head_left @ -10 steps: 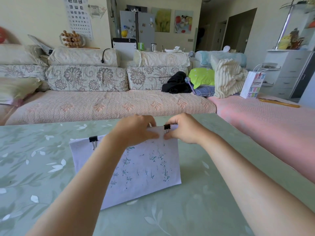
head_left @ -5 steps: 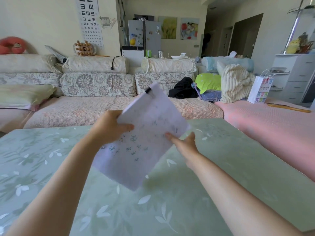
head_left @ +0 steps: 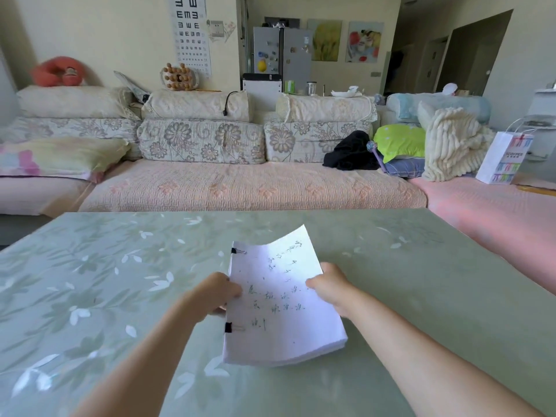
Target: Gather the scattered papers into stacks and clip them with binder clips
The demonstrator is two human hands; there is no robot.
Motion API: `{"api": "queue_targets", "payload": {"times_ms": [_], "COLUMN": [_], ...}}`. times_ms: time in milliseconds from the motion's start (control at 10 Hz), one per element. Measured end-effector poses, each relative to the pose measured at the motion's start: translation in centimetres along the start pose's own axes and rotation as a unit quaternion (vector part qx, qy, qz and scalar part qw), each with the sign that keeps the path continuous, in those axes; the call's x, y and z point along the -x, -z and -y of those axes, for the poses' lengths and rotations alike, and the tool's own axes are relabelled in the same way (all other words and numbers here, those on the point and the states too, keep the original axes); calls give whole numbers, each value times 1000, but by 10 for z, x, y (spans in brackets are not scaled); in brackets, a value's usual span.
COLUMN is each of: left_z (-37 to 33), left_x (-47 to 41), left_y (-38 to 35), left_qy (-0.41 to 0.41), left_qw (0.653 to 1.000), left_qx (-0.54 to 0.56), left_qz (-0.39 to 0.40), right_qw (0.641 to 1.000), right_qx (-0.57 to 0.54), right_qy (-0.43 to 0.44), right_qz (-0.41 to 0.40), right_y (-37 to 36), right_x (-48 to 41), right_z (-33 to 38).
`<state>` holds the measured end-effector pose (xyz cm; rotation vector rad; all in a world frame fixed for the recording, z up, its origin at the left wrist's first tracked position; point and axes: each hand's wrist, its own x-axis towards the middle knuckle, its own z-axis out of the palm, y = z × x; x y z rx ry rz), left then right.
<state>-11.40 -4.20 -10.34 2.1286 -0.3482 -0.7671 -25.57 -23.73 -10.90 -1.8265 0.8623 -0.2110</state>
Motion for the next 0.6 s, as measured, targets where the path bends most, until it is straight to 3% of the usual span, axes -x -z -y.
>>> {"api": "queue_targets", "payload": {"times_ms": [100, 200, 300, 600], "left_z": [13, 18, 21, 31], "left_x": [-9, -17, -19, -1], "left_y": [4, 5, 2, 9], "left_qy": [-15, -62, -82, -101], "left_qw": [992, 963, 956, 984], "left_qx": [-120, -251, -263, -129], "left_qz": [-19, -81, -98, -66], "right_qw": [995, 984, 965, 974], "right_qx": [93, 168, 255, 225], "right_qy": [-18, -45, -23, 12], "right_qz": [-8, -28, -51, 14], "right_y": [-11, -18, -28, -22], "right_x": [-6, -5, -4, 19], "right_z": [-10, -6, -1, -4]}}
